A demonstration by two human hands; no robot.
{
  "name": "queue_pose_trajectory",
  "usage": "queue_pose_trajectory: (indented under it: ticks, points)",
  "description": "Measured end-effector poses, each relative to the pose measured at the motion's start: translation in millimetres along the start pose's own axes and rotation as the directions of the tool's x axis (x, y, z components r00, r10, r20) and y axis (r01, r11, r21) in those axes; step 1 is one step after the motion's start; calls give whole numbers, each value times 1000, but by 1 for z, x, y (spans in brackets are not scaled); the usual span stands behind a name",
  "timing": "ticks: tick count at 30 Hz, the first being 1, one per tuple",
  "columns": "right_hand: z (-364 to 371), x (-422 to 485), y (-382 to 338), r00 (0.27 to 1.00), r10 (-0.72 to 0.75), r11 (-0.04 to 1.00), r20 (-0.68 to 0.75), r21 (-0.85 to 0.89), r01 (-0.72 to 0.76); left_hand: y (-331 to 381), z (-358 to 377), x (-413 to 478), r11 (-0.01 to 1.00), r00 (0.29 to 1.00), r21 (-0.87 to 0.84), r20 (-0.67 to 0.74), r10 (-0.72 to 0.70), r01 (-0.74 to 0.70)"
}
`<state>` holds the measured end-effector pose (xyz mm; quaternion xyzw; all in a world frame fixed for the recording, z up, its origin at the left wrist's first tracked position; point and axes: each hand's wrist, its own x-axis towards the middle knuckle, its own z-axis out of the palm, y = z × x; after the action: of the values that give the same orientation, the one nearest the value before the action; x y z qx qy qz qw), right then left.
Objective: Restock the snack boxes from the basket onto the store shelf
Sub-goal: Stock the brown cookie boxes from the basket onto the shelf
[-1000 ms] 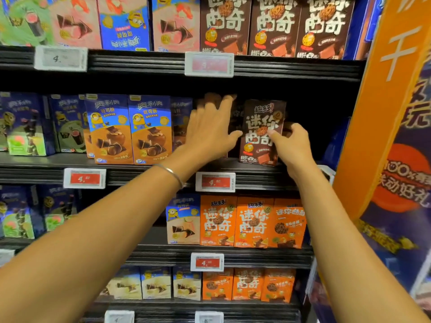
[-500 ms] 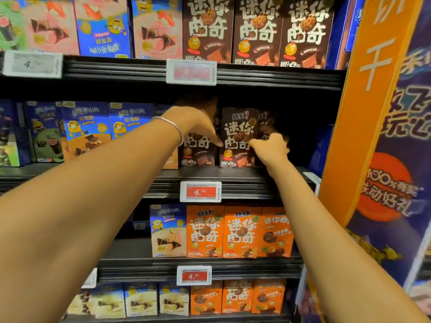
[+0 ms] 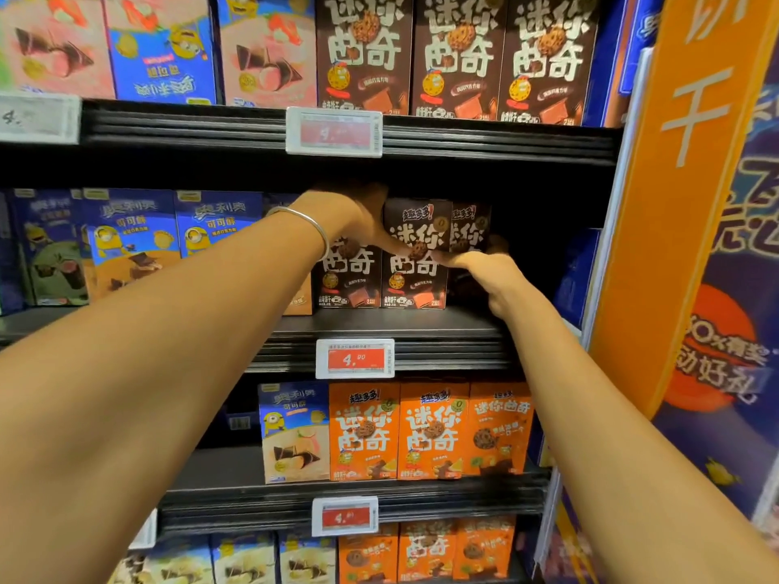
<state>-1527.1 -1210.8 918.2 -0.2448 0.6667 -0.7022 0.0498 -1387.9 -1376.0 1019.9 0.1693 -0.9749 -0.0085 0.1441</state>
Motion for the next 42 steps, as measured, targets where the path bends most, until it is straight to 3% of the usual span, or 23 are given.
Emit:
queue_pose_trajectory:
  ticks: [5, 19, 42]
  points:
    - [0, 6, 7, 995, 58, 998, 83, -23, -57, 0, -2, 1, 1000, 999, -10, -38, 19, -20]
    - [2, 12, 11, 995, 69, 995, 71, -72, -64, 0, -2, 8, 997, 999, -82, -35, 8, -11]
    - [-4, 5, 3, 997, 67, 997, 42, -30, -66, -3, 5, 20, 998, 1000, -64, 3, 14, -14]
